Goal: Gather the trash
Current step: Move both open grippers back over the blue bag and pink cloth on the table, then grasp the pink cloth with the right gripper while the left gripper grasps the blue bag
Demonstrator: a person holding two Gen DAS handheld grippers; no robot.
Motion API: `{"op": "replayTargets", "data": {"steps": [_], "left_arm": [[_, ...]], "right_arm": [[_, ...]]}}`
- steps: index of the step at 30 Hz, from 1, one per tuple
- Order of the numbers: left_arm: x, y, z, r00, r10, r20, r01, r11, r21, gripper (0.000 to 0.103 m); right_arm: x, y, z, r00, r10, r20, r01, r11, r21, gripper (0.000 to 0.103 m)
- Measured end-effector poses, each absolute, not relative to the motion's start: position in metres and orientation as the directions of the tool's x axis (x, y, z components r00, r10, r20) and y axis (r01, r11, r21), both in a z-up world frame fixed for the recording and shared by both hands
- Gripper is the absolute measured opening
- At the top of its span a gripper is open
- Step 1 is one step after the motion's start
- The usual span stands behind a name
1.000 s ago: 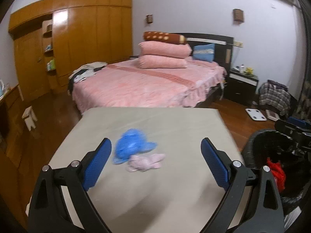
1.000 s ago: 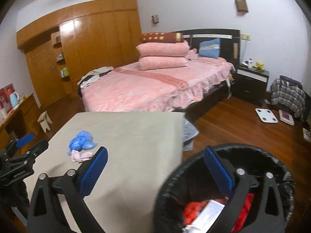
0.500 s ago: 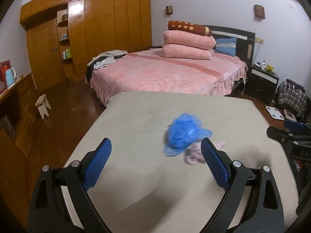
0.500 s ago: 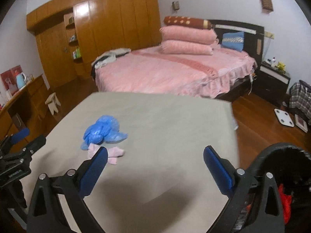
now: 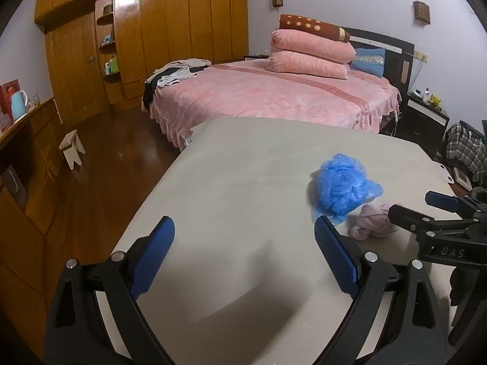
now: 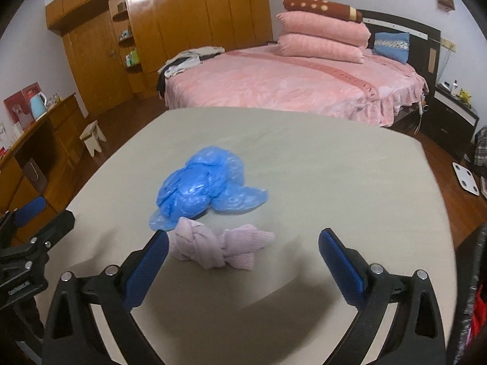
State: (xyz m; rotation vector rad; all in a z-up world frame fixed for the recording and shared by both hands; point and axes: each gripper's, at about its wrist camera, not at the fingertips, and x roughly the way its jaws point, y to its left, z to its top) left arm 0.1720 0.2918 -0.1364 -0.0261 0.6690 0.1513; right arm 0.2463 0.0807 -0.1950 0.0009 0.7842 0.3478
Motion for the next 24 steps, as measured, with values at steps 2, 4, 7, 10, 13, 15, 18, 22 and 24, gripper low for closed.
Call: {"op": "replayTargets", "data": {"steps": [2,4,7,10,13,15,18,22,24], "left_arm": [[0.173,0.297,-0.138,0.771,0.132,-0.622,-0.153,0.988,0.020,0.091],[0.174,0.302,-0.141,0.768,0.132,-0.626,-0.159,0.987,0.013,0.091],[0.175,0.306,-0.143,0.765,0.131,-0.630,-0.166,0.986,0.004,0.091],[0.175,0.308,-0.144,0.763,0.132,-0.632,-0.170,0.985,0.001,0.091],[0.175,0.310,-0.144,0.762,0.132,-0.635,-0.174,0.985,-0.004,0.091],[0.174,0.312,-0.145,0.761,0.133,-0.635,-0.176,0.984,-0.004,0.091],[0.176,0.313,-0.144,0.759,0.133,-0.637,-0.179,0.984,-0.007,0.091],[0.179,0.308,-0.141,0.762,0.126,-0.635,-0.174,0.985,-0.013,0.091],[0.180,0.303,-0.140,0.764,0.120,-0.633,-0.164,0.986,-0.012,0.091]], "right_arm": [[0.247,0.086,-0.199,0.648,0.306,-0.698,-0.306,0.943,0.128,0.097],[0.249,0.093,-0.204,0.635,0.303,-0.711,-0.311,0.942,0.124,0.097],[0.251,0.101,-0.210,0.622,0.292,-0.727,-0.315,0.943,0.109,0.097],[0.253,0.106,-0.215,0.607,0.288,-0.741,-0.314,0.943,0.109,0.096],[0.254,0.110,-0.220,0.581,0.294,-0.759,-0.328,0.938,0.112,0.086],[0.255,0.110,-0.219,0.576,0.305,-0.758,-0.338,0.934,0.119,0.078],[0.255,0.109,-0.218,0.560,0.339,-0.756,-0.372,0.918,0.137,0.056],[0.251,0.107,-0.215,0.543,0.371,-0.753,-0.402,0.902,0.155,0.044],[0.248,0.100,-0.213,0.550,0.372,-0.747,-0.393,0.905,0.162,0.043]]}}
